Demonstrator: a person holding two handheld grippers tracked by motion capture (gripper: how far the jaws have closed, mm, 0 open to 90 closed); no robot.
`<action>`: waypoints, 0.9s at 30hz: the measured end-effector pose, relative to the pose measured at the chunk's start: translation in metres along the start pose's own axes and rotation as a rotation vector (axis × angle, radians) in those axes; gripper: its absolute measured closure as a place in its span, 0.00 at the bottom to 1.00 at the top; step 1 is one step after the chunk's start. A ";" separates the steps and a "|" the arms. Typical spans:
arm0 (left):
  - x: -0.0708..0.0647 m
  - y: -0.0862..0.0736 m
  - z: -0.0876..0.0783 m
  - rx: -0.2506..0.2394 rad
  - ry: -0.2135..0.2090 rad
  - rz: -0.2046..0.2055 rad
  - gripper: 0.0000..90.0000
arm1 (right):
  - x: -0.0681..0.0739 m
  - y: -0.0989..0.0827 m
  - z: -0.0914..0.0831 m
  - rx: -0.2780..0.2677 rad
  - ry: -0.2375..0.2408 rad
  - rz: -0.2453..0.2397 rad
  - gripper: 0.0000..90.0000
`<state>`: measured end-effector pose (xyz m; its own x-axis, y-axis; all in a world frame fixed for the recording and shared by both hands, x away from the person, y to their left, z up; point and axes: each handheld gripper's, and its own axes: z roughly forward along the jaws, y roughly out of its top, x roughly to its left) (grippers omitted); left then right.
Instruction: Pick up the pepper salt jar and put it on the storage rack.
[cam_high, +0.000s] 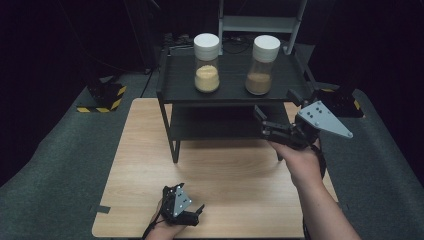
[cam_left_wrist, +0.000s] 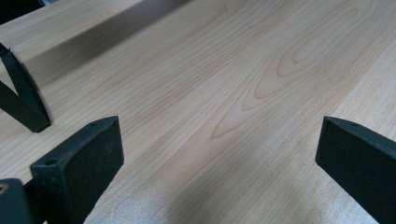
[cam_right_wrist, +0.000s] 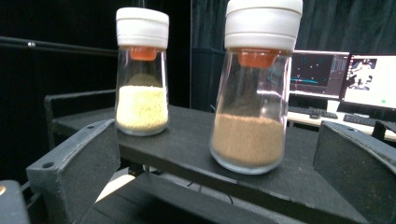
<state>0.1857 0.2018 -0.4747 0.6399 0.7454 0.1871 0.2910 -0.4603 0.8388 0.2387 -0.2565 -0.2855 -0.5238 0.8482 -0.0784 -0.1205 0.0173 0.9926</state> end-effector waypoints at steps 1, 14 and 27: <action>0.000 0.000 0.000 0.001 0.001 0.003 0.01 | 0.001 -0.001 -0.002 0.001 0.001 -0.008 0.00; -0.002 0.001 0.000 0.006 0.005 0.008 0.01 | 0.009 -0.019 -0.024 0.038 0.010 -0.049 0.00; -0.002 0.001 0.000 0.005 0.008 0.009 0.01 | 0.015 -0.041 -0.037 0.101 -0.004 -0.067 0.00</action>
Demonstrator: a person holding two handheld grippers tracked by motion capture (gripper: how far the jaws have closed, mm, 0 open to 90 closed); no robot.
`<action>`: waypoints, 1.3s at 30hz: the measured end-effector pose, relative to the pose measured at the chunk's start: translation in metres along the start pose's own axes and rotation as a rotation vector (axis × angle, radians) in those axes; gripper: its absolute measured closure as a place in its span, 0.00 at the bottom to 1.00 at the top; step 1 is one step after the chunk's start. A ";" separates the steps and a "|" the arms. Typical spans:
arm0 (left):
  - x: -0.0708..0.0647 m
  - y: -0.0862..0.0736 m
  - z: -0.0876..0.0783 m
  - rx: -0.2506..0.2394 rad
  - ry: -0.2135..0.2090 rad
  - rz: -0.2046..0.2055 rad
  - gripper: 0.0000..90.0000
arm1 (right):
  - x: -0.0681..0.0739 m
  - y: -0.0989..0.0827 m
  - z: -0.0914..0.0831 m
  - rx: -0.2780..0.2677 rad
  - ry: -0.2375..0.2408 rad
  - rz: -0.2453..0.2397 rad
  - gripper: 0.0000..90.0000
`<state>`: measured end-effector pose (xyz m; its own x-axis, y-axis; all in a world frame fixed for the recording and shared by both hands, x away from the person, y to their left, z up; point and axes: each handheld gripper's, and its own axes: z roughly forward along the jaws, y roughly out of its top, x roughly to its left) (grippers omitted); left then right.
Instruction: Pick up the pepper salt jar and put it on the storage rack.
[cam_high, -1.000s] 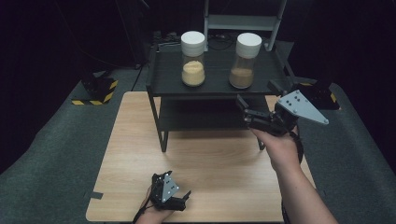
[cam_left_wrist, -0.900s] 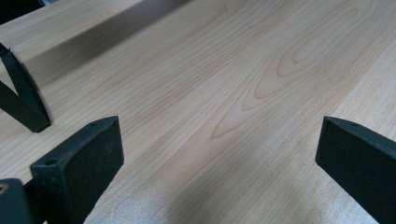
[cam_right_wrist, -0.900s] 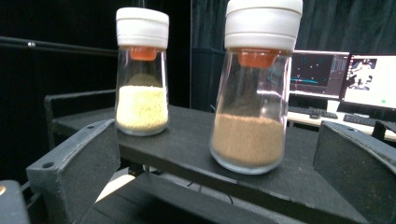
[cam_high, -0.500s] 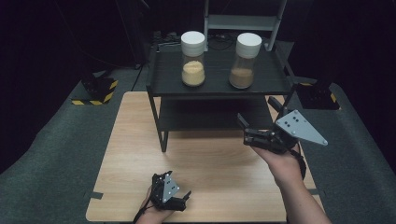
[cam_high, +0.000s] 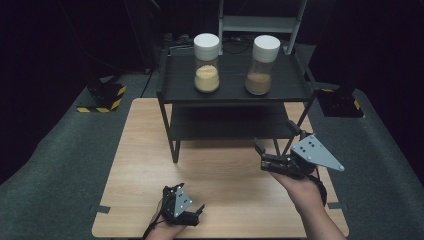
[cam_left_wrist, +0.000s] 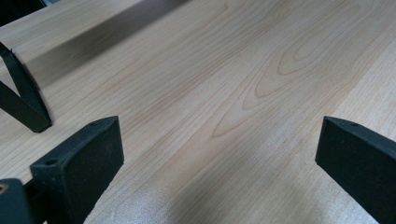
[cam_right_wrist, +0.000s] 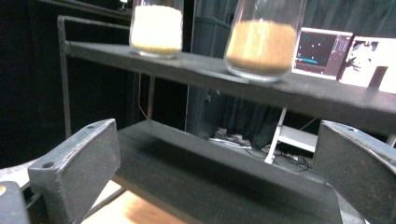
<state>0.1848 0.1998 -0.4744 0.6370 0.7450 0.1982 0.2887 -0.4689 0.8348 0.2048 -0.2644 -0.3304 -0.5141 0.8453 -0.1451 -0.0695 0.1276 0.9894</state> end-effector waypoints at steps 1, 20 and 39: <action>0.000 0.000 0.000 0.000 0.000 0.000 0.01 | 0.000 -0.001 0.000 0.006 0.001 0.001 0.00; -0.002 0.000 0.000 -0.002 0.009 0.002 0.01 | 0.006 -0.053 -0.012 0.115 -0.005 -0.004 0.00; -0.002 -0.002 -0.001 -0.012 0.012 -0.005 0.01 | 0.010 -0.119 -0.010 0.266 0.017 -0.018 0.00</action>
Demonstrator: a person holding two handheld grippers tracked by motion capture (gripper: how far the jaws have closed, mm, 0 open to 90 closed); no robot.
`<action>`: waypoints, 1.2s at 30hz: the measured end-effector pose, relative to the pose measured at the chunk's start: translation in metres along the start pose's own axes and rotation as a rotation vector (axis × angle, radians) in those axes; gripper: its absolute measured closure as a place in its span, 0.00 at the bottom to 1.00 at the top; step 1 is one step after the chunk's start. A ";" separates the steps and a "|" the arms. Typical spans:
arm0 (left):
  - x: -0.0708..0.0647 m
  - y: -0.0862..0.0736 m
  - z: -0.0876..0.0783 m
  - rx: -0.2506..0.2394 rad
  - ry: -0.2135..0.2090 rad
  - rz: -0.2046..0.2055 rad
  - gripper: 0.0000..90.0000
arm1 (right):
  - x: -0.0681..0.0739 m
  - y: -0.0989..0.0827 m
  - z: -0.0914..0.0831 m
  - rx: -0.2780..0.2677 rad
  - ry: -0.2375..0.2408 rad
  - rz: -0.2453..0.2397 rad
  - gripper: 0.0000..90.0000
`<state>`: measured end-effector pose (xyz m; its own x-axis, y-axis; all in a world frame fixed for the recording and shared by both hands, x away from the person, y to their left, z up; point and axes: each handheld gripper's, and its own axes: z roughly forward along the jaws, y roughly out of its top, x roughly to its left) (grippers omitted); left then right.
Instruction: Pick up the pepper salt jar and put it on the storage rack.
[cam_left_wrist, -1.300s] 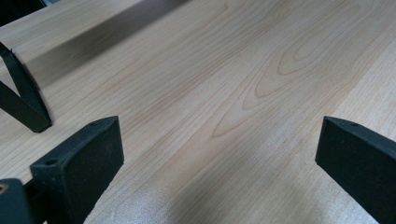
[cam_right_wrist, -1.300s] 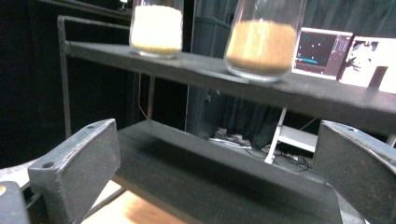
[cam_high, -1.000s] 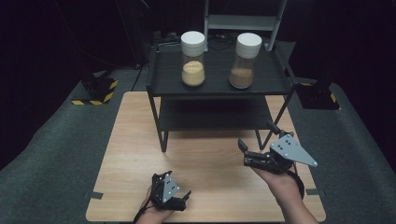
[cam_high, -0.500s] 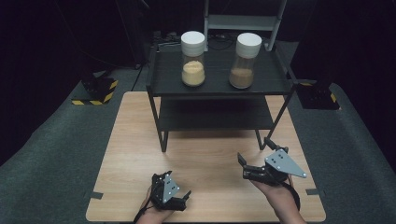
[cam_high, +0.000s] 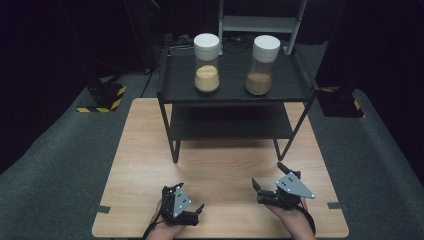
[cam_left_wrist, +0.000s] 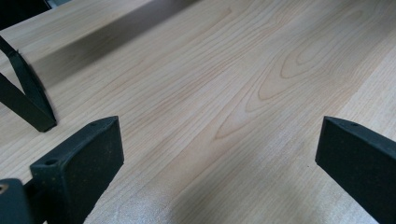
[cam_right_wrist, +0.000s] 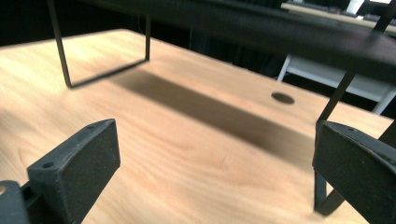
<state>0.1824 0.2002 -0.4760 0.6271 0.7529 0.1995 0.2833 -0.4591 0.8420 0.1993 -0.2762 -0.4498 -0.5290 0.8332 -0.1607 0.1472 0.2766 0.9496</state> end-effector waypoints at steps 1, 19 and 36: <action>0.000 0.000 0.000 0.001 0.001 0.001 0.01 | 0.001 -0.003 0.001 0.008 -0.001 -0.002 0.00; -0.002 0.000 0.000 0.000 0.000 0.017 0.01 | 0.023 -0.029 0.013 0.195 -0.071 -0.120 0.00; -0.004 0.001 0.000 0.006 0.006 0.035 0.01 | 0.026 -0.023 0.010 0.261 -0.064 -0.164 0.00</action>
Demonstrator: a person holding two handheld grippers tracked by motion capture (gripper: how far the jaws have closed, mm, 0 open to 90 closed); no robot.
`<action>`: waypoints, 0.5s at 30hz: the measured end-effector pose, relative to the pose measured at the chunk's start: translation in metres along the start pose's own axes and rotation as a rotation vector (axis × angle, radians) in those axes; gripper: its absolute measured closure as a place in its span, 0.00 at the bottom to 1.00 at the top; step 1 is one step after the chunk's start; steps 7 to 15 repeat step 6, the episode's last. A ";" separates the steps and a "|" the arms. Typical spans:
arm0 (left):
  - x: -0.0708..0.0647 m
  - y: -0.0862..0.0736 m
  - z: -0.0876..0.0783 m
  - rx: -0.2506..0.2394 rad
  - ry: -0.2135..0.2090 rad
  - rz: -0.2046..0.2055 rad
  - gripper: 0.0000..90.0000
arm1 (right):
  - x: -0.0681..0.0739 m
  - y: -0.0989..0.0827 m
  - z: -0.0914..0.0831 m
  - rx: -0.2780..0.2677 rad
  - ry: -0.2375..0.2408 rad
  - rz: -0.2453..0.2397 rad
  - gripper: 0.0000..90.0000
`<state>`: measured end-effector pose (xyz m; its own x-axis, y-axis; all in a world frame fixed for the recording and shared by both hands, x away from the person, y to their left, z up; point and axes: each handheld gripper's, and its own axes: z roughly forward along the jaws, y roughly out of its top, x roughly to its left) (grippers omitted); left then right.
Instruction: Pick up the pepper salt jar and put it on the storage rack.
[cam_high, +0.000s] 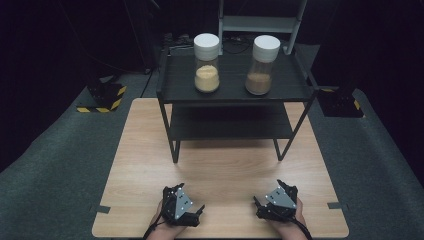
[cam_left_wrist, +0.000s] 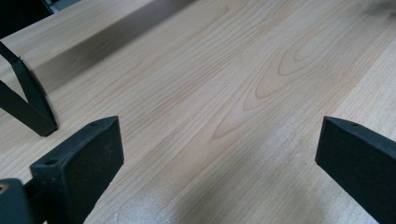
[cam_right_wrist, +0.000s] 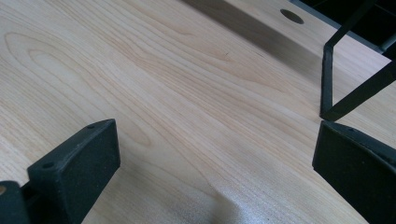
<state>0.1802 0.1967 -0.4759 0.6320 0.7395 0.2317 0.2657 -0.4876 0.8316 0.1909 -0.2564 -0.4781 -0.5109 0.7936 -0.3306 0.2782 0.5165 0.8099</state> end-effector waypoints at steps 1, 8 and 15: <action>0.000 0.000 0.000 0.000 0.000 -0.001 0.01 | 0.000 0.000 0.000 -0.002 0.000 0.002 0.00; 0.002 -0.002 -0.001 -0.012 -0.003 -0.024 0.01 | -0.002 -0.003 -0.001 -0.014 0.004 0.019 0.00; 0.002 -0.002 -0.001 -0.012 -0.003 -0.024 0.01 | -0.002 -0.003 -0.001 -0.014 0.004 0.019 0.00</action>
